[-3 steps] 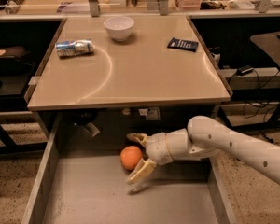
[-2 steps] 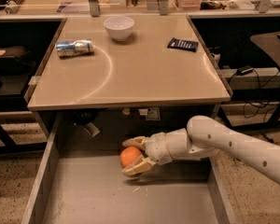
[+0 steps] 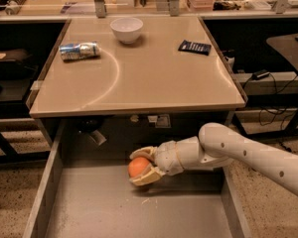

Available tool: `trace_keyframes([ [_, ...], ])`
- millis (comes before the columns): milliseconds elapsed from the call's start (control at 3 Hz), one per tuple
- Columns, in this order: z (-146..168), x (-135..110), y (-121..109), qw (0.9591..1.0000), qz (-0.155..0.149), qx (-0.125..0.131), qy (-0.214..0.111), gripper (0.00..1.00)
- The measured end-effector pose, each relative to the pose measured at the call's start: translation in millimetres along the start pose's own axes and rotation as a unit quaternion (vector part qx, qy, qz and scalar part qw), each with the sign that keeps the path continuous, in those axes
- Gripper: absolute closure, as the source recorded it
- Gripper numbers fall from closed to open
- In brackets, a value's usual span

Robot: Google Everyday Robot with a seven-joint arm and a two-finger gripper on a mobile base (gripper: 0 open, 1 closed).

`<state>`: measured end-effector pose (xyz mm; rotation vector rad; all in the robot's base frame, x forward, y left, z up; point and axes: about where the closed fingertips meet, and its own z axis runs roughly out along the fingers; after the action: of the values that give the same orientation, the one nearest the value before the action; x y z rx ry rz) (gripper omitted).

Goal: Pick orange from top drawer and place on counter

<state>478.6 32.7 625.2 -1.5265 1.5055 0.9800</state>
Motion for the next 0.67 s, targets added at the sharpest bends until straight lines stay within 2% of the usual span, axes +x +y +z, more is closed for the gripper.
trace_keyframes([
  [333, -12.6, -11.8, 5.7, 0.9999, -0.003, 0.010, 0.007, 1.00],
  [667, -44.6, -37.1, 16.0, 0.9990, -0.012, 0.035, 0.026, 1.00],
])
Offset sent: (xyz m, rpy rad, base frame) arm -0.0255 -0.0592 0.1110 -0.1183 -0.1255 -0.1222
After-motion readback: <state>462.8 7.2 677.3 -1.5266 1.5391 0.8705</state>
